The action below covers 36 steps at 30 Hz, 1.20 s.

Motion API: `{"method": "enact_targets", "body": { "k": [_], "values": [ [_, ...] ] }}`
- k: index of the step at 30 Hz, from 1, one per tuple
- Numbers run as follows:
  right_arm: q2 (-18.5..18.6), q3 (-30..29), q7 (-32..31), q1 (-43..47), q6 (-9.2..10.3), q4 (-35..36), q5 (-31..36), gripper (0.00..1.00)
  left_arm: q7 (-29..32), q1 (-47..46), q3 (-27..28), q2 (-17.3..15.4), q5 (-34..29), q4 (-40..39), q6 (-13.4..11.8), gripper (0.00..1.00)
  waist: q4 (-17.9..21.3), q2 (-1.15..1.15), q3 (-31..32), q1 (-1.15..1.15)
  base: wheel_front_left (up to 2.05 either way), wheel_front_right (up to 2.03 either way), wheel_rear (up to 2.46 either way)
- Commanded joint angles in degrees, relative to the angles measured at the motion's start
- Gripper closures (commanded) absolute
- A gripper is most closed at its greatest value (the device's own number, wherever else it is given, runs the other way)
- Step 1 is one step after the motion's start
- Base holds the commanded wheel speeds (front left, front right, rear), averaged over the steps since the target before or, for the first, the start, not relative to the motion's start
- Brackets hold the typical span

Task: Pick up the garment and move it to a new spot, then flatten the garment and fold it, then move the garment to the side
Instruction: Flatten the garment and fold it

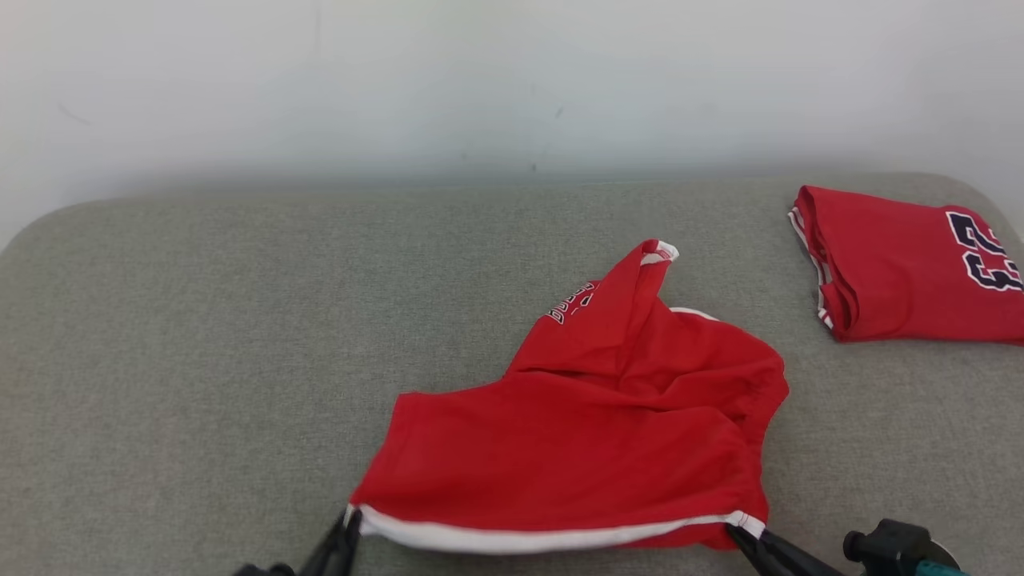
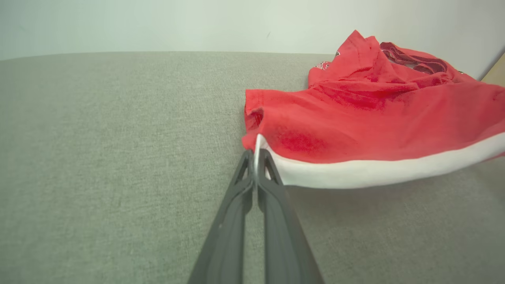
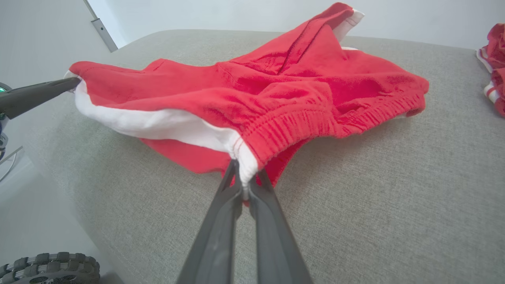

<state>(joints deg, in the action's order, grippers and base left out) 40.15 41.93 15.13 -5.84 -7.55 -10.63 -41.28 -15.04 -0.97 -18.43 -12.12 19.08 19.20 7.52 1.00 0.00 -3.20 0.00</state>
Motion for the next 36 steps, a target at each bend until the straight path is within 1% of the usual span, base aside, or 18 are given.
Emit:
{"method": "enact_targets", "body": {
  "k": [1, 4, 9, 11, 13, 15, 18, 21, 28, 29, 36],
  "values": [
    [1.5, 0.9, -0.2, -0.8, 0.16, 2.1, -1.0, 1.00, -0.1, -1.2, 0.6, -1.3, -0.9, -1.3, -0.1, 1.00, 0.5, 0.00, -0.1, 0.00, 0.00, 0.00, 0.00],
    [4.1, 2.3, -1.1, -2.9, 0.16, 6.7, -3.2, 1.00, -0.1, -5.1, 0.6, -4.2, -0.6, -3.4, -0.1, 1.00, 0.8, 0.00, -0.5, 0.00, 0.00, 0.00, 0.00],
    [6.2, 2.8, -3.0, -9.0, 0.16, 12.3, -8.1, 1.00, 2.5, -16.4, -1.0, -10.1, 0.9, -6.1, -0.1, 1.00, 1.3, 0.00, -2.9, 0.00, 0.00, 0.00, 0.00],
    [6.9, 2.8, -4.0, -13.0, 0.16, 13.3, -9.4, 1.00, 4.5, -21.9, -1.8, -12.0, 3.0, -6.8, -0.1, 1.00, 1.3, 0.00, -4.7, 0.00, 0.00, 0.00, 0.00],
    [6.6, 2.1, -4.6, -17.6, 0.16, 13.9, -11.7, 1.00, 6.5, -28.5, -2.7, -14.1, 4.7, -6.9, -0.1, 1.00, 1.3, 0.00, -7.0, 0.00, 0.00, 0.00, 0.00],
    [6.7, 1.8, -5.6, -23.3, 0.16, 14.2, -13.0, 1.00, 8.3, -35.5, -3.2, -15.1, 7.4, -5.9, -0.1, 1.00, 1.1, 0.00, -9.4, 0.00, 0.00, 0.00, 0.00],
    [6.9, 1.7, -7.1, -32.5, 0.16, 13.7, -14.9, 1.00, 10.1, -46.1, -5.4, -17.0, 9.4, -3.7, -0.1, 1.00, 0.9, 0.00, -13.2, 0.00, 0.00, 0.00, 0.00],
    [6.5, 1.9, -8.7, -42.1, 0.16, 12.3, -16.8, 1.00, 11.0, -56.7, -7.8, -17.8, 11.2, -1.0, -0.1, 1.00, 0.6, 0.00, -16.9, 0.00, 0.00, 0.00, 0.00],
    [5.2, 3.1, -11.9, -63.2, 0.16, 6.2, -20.8, 1.00, 10.8, -78.0, -13.7, -17.2, 14.9, 7.8, -0.1, 1.00, -0.3, 0.00, -23.7, 0.00, 0.00, 0.00, 0.00],
    [5.2, 3.1, -11.9, -63.2, 0.16, 6.2, -20.8, 1.00, 10.8, -78.0, -13.7, -17.2, 14.9, 7.8, -0.1, 1.00, -0.3, 0.00, -23.7, 0.00, 0.00, 0.00, 0.00],
    [2.9, 7.6, -15.0, -80.7, 0.16, -2.3, -22.4, 1.00, 8.8, -93.2, -16.6, -16.0, 18.2, 17.0, -0.1, 1.00, -0.1, 0.00, -28.1, 0.00, 0.00, 0.00, 0.00]
  ]
}}
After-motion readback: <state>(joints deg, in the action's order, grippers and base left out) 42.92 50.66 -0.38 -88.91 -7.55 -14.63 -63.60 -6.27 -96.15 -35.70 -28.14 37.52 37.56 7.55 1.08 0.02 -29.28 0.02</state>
